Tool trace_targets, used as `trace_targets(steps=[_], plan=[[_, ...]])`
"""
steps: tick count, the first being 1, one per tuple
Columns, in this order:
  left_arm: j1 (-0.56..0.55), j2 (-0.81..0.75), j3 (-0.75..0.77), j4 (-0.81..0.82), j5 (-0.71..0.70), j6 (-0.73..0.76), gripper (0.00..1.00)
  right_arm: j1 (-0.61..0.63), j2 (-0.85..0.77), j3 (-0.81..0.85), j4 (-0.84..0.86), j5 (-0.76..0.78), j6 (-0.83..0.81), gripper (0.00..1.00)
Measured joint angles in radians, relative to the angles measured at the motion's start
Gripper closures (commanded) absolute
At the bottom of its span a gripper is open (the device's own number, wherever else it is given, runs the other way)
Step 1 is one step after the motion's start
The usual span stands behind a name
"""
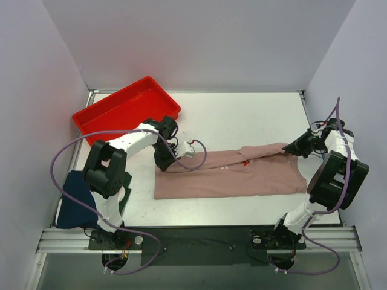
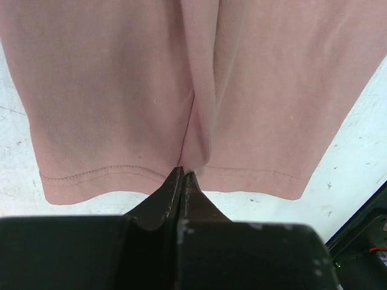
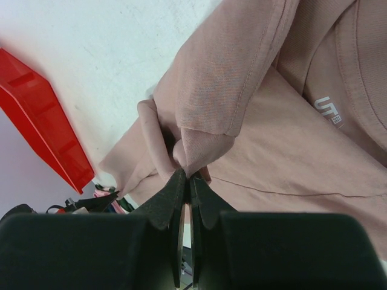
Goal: Fold and stack the t-shirts
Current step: Fold the other side of the tshirt into a rectangle
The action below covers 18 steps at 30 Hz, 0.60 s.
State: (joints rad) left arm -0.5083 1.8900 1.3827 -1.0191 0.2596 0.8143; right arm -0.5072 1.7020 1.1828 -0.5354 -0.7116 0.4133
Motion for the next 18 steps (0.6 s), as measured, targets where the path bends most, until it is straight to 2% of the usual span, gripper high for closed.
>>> trace_targets(steps=[7, 12, 15, 18], plan=[[0.019, 0.002, 0.027, 0.076, -0.101, -0.048, 1.00, 0.000, 0.043, 0.051, -0.012, -0.014, 0.006, 1.00], [0.044, 0.006, 0.151, 0.180, -0.186, -0.080, 1.00, 0.000, 0.112, 0.144, -0.013, -0.031, 0.021, 1.00], [0.052, 0.005, 0.187, 0.211, -0.195, -0.079, 1.00, 0.000, 0.128, 0.150, -0.011, -0.029, 0.024, 1.00], [0.053, 0.005, 0.151, 0.208, -0.183, -0.074, 1.00, 0.001, 0.156, 0.147, -0.011, -0.025, 0.023, 1.00]])
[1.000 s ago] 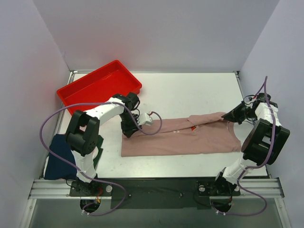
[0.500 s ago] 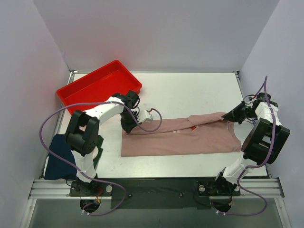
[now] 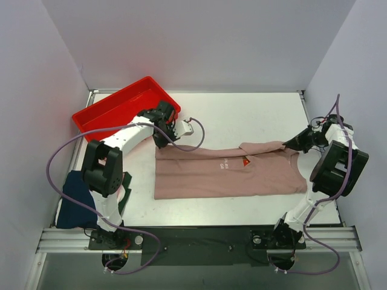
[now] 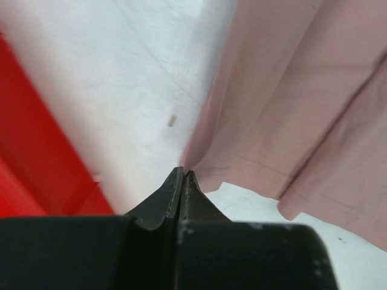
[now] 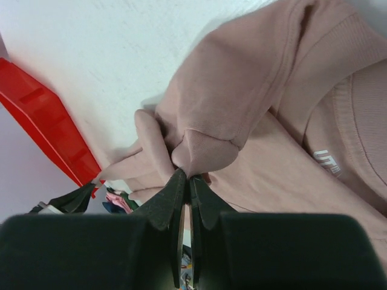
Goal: Fold and stack the t-shirts
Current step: Fold the other side of the tshirt into a rectangle
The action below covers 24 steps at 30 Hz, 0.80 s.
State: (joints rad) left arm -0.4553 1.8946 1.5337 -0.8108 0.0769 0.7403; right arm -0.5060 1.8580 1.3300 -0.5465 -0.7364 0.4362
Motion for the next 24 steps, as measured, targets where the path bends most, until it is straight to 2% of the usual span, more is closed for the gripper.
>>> trace_targets(steps=[6, 8, 12, 18, 24], plan=[[-0.002, 0.000, -0.113, -0.056, 0.048, 0.006, 1.00, 0.006, 0.050, -0.007, -0.004, 0.040, 0.000, 0.96], [-0.006, 0.000, -0.130, -0.072, 0.072, 0.008, 1.00, 0.016, 0.069, 0.014, -0.013, 0.056, 0.003, 0.90], [-0.019, 0.000, -0.139, -0.078, 0.103, 0.005, 1.00, 0.070, 0.132, 0.141, -0.011, 0.080, 0.033, 0.68], [-0.028, 0.000, -0.139, -0.068, 0.119, 0.002, 1.00, 0.185, 0.274, 0.334, 0.060, 0.066, 0.141, 0.60], [-0.028, 0.000, -0.139, -0.062, 0.119, 0.000, 1.00, 0.208, 0.361, 0.355, 0.115, 0.042, 0.229, 0.56]])
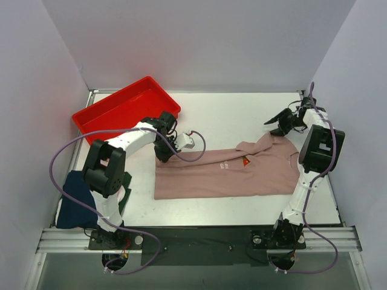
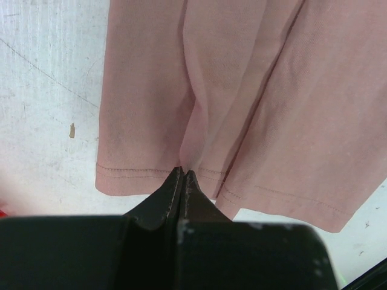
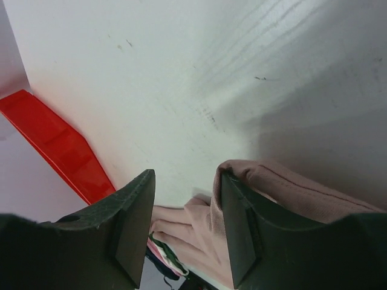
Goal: Fold and stack the t-shirts
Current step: Fold the other side of the tshirt into a rectangle
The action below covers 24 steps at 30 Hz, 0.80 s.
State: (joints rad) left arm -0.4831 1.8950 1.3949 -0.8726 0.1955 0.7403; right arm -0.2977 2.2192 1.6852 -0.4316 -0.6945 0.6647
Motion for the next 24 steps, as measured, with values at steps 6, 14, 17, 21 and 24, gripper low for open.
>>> trace_targets(steps=[6, 14, 17, 21, 24], plan=[[0.000, 0.002, 0.000, 0.002, 0.000, 0.000, 1.00, -0.005, 0.010, 0.066, 0.023, -0.013, -0.016, 0.48], [0.001, 0.009, 0.001, 0.002, 0.000, -0.002, 1.00, -0.009, -0.142, -0.070, -0.067, 0.087, -0.182, 0.51], [0.001, 0.015, 0.002, 0.001, 0.000, -0.004, 1.00, -0.009, -0.245, -0.188, -0.094, 0.112, -0.236, 0.52], [0.002, 0.022, 0.011, 0.000, -0.001, -0.004, 1.00, -0.009, -0.262, -0.258, -0.093, 0.099, -0.303, 0.51], [0.002, 0.025, 0.022, -0.002, -0.001, -0.004, 1.00, -0.009, -0.254, -0.301, -0.084, 0.096, -0.339, 0.50]])
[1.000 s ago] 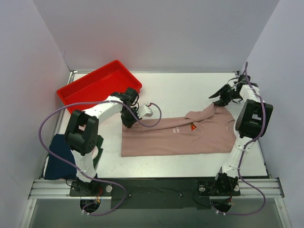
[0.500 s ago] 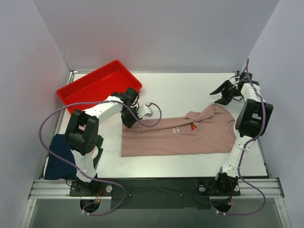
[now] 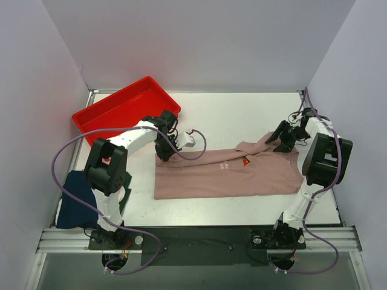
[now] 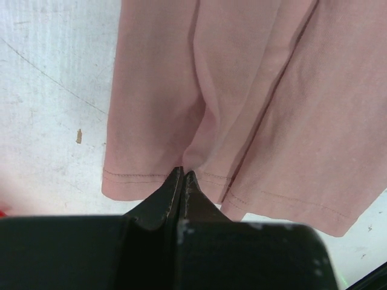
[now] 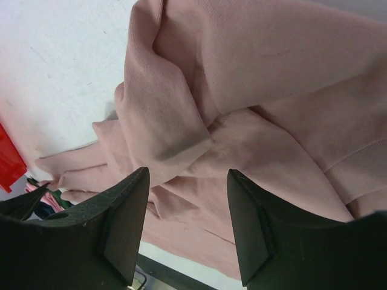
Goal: Fold and stack the t-shirts
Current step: Fold the other side of the tshirt into a rectangle
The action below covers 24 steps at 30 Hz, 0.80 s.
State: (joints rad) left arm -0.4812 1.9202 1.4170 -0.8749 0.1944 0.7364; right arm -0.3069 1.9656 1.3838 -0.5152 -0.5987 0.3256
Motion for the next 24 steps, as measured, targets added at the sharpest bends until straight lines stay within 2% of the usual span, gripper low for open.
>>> trace_targets(steps=[9, 15, 24], plan=[[0.000, 0.018, 0.051, -0.021, -0.009, 0.001, 1.00, 0.006, 0.046, 0.002, 0.088, -0.024, -0.081, 0.50], [0.003, 0.042, 0.082, -0.035, -0.019, 0.002, 1.00, 0.030, 0.103, 0.017, 0.138, -0.084, -0.084, 0.63], [0.005, 0.059, 0.093, -0.048, -0.027, 0.001, 1.00, 0.091, 0.106, 0.026, 0.198, -0.145, -0.062, 0.63]])
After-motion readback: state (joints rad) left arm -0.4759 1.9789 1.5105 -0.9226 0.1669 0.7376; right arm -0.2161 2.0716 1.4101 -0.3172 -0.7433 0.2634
